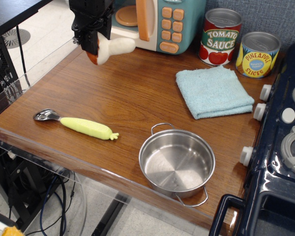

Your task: Grab the toy with white base and red top, that is in the silver bowl. Move to the top left.

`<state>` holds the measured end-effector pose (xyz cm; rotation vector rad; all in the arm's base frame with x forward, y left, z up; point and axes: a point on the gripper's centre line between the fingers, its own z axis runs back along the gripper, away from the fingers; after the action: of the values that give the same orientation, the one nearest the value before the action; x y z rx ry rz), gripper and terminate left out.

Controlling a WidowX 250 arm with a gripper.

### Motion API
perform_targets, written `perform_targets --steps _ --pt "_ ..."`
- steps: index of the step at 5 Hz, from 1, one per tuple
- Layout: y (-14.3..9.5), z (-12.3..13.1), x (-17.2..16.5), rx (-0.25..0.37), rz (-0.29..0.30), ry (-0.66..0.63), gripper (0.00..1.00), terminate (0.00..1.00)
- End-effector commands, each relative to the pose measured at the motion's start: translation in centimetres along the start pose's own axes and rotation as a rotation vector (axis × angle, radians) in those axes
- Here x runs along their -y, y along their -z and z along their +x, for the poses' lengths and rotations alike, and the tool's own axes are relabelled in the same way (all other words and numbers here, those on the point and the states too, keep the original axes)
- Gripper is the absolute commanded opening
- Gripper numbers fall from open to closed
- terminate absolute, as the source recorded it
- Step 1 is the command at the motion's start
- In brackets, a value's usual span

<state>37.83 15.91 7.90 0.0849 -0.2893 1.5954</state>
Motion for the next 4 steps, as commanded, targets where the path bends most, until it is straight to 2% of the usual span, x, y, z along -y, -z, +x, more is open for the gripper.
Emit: perform_targets --steps 1,2,3,4 --pt "1.39 2.83 2.60 0.025 -0.045 -0.010 0.00 0.00" --pt "2.34 2.95 3.51 0.026 -0.036 -0.002 0.00 0.00" --pt "2.24 2.95 3.54 0.030 -0.018 -0.020 1.00 0.00" --pt "1.95 3.16 3.36 0.042 -0.017 -0.032 1.00 0.00"
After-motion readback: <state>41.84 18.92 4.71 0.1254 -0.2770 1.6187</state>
